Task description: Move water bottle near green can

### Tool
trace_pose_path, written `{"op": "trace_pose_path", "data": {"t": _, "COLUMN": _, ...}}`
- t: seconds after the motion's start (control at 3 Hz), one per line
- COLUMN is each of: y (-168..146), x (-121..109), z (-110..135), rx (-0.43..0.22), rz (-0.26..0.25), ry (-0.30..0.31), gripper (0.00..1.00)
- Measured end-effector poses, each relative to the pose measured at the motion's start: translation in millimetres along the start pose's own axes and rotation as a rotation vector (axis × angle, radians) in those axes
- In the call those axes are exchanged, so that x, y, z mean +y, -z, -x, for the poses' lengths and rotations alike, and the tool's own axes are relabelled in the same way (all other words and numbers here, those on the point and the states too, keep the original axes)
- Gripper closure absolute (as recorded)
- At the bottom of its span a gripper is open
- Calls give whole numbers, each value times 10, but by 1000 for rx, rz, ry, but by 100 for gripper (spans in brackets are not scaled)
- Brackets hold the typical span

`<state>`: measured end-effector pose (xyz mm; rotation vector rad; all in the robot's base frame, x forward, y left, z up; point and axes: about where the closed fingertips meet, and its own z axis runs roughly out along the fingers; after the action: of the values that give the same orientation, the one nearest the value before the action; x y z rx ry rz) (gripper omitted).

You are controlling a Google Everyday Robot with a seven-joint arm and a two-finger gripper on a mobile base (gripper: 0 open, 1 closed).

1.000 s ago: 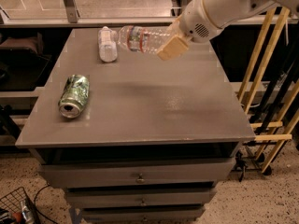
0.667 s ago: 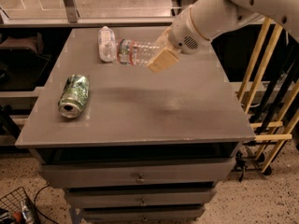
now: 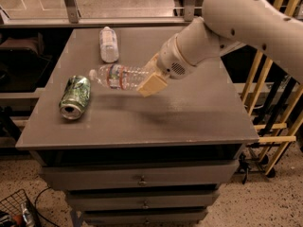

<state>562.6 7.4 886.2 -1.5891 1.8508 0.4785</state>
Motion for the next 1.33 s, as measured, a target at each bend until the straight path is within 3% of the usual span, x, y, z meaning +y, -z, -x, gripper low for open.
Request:
{"op": "trace_pose_path", "data": {"t": 1.0, "y": -499, "x": 105, "z": -134, "rx": -51, "rz": 49, "ry": -56, "gripper": 15}}
{"op": "trace_pose_path", "data": {"t": 1.33, "y": -519, "x": 82, "z": -143, "rx": -66, "rz": 56, "ry": -76, "gripper": 0}}
